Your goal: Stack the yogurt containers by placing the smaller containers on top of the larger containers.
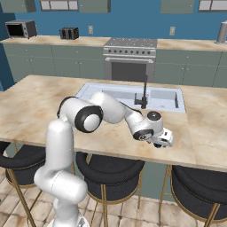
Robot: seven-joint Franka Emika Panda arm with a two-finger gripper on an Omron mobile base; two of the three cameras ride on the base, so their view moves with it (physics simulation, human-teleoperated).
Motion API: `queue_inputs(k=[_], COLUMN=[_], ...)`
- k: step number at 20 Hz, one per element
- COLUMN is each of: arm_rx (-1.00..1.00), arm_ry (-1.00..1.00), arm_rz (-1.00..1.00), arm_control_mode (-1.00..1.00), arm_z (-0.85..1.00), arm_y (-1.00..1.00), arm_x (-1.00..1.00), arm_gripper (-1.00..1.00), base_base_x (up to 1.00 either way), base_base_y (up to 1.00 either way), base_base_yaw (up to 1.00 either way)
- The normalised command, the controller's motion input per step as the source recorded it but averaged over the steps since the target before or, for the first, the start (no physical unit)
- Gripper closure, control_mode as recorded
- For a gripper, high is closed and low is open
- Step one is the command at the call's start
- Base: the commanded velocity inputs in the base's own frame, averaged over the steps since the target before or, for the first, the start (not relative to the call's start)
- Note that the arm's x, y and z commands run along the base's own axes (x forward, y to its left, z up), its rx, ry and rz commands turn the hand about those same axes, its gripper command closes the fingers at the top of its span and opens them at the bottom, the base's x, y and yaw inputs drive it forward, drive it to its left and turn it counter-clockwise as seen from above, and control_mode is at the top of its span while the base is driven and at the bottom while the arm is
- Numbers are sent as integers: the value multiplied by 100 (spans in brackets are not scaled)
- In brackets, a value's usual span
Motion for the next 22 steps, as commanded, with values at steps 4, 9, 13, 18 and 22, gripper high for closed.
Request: queue_inputs(k=[4, 9, 13, 18, 22], arm_rx=[0, 0, 0, 0, 0], arm_ry=[0, 0, 0, 0, -4], arm_rz=[0, 0, 0, 0, 0], arm_control_mode=[-100, -100, -100, -100, -100], arm_z=[-9, -8, -5, 17, 52], arm_y=[0, -1, -12, -8, 0], arm_x=[21, 14, 8, -2, -17], arm_gripper=[-100, 100, 100, 100, 100], base_base_x=[0, 0, 0, 0, 0], base_base_y=[0, 0, 0, 0, 0], base_base_yaw=[0, 0, 0, 0, 0])
